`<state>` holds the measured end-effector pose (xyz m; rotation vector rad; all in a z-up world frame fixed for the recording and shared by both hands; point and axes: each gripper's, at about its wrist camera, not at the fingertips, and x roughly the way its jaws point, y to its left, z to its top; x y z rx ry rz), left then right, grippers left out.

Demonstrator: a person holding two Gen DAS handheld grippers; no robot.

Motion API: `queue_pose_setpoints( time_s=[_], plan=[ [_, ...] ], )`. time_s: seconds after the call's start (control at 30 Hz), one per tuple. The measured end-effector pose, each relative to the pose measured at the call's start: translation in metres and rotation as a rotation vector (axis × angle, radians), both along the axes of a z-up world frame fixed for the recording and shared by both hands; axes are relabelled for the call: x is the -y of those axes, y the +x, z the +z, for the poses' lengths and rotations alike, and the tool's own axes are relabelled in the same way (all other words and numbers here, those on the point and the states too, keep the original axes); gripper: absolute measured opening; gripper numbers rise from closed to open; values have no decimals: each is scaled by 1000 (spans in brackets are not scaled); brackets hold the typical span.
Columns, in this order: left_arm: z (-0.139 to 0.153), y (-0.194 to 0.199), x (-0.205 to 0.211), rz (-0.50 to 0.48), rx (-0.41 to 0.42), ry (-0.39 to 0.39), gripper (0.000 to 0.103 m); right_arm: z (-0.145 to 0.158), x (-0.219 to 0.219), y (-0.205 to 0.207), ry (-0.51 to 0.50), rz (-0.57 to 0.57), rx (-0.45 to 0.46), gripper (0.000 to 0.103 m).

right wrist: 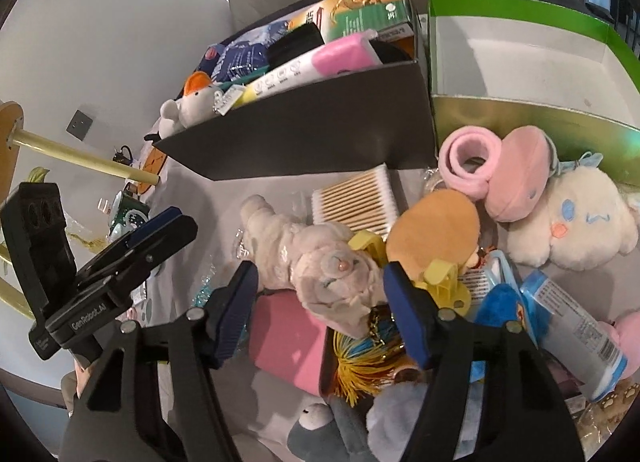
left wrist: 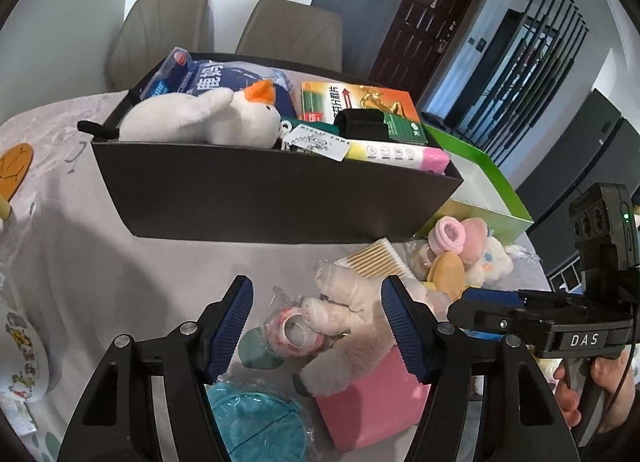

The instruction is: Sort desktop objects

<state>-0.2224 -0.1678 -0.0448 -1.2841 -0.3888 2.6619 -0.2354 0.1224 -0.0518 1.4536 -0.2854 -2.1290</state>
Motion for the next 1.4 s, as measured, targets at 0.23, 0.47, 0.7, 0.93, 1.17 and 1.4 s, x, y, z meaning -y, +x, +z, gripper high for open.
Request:
queue_pose_setpoints(
  time_s=[0.23,0.47,0.7,0.93,1.17,1.4],
  plan=[
    [-6,-7,-5,-12,19,17,68,-8,1,-3,36,3,11,65],
    [-12,-15,-10,-29,50,39,59,-19,9,-3,62,45,28,60],
    [-24,-25,-12,-41,88,76,58,-27,11,-4,80,66,29,61],
    [-34,-32,-14,-46,118,98,58,-29,12,-5,92,80,19,62],
    [-39,-36,-13,-50,134,120,59,-30,15,-7,108,100,1,62],
    [-41,-37,-10,-59,147,158,59,-32,24,-8,136,131,-27,62]
  ],
)
